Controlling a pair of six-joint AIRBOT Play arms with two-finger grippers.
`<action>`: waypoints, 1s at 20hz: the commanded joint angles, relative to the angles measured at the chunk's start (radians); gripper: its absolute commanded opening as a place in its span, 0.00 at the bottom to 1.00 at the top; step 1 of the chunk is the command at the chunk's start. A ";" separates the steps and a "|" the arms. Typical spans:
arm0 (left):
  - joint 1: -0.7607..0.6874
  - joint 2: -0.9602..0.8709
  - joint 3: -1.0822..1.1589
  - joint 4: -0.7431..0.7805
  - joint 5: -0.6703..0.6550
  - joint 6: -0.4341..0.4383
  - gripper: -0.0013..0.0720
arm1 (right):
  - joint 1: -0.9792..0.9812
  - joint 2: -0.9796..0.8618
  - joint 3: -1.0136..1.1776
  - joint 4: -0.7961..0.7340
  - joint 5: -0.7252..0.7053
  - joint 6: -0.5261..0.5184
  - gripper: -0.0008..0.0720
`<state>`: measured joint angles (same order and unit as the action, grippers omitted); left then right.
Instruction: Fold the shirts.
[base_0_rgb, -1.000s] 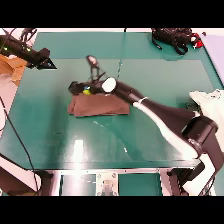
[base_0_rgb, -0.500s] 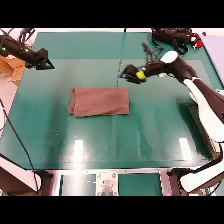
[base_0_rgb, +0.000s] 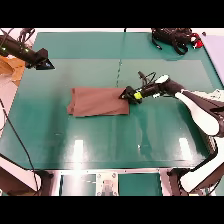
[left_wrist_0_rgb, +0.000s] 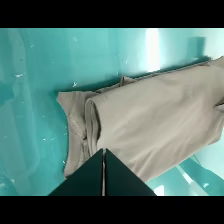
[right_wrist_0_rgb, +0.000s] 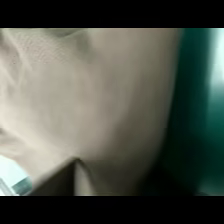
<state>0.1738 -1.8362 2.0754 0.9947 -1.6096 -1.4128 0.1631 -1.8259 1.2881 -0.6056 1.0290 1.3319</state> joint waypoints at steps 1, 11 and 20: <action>0.000 0.000 0.001 0.000 -0.005 0.000 0.05 | 0.060 -0.020 0.018 0.080 -0.053 -0.035 0.09; 0.000 0.000 0.001 0.000 -0.008 0.000 0.05 | -0.360 0.280 0.368 -0.061 0.180 0.151 0.03; 0.000 0.000 0.001 -0.001 -0.023 0.000 0.05 | -1.110 0.452 0.426 -0.202 0.444 0.289 0.03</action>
<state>0.1738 -1.8362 2.0754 0.9943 -1.6276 -1.4128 -0.7296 -1.4170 1.7042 -0.7475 1.3674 1.5757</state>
